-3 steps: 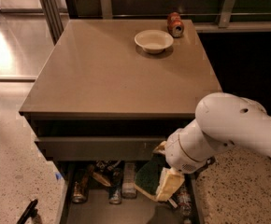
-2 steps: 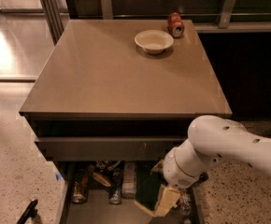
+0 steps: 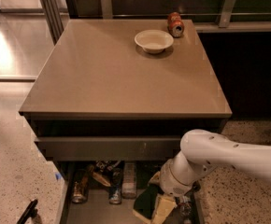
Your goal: Place sponge into middle drawer
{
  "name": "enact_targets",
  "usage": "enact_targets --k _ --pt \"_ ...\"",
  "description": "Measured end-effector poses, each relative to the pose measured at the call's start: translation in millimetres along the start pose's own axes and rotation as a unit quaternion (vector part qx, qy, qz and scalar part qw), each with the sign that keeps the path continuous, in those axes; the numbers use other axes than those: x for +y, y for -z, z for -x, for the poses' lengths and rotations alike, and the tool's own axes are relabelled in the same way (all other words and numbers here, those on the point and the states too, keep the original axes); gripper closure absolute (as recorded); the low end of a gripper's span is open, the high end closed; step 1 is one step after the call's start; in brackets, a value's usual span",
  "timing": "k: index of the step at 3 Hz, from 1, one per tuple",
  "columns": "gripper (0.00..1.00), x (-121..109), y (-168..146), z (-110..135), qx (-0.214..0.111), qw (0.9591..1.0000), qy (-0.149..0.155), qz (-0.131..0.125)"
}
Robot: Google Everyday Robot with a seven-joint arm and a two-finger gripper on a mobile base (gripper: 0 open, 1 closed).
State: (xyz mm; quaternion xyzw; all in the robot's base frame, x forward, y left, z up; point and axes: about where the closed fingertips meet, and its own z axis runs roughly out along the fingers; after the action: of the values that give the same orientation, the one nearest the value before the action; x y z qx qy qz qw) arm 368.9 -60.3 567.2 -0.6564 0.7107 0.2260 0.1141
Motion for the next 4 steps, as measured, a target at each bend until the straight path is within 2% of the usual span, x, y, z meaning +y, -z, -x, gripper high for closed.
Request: enact_targets --k 1,2,3,4 --pt "1.0 0 -2 -2 -0.003 1.0 0.0 -0.003" --pt "1.0 0 -34 -32 -0.036 0.999 -0.014 -0.021" --pt "1.0 0 -35 -32 -0.036 0.999 -0.014 -0.02" --pt "1.0 0 -48 -38 -0.057 0.9981 -0.024 0.001"
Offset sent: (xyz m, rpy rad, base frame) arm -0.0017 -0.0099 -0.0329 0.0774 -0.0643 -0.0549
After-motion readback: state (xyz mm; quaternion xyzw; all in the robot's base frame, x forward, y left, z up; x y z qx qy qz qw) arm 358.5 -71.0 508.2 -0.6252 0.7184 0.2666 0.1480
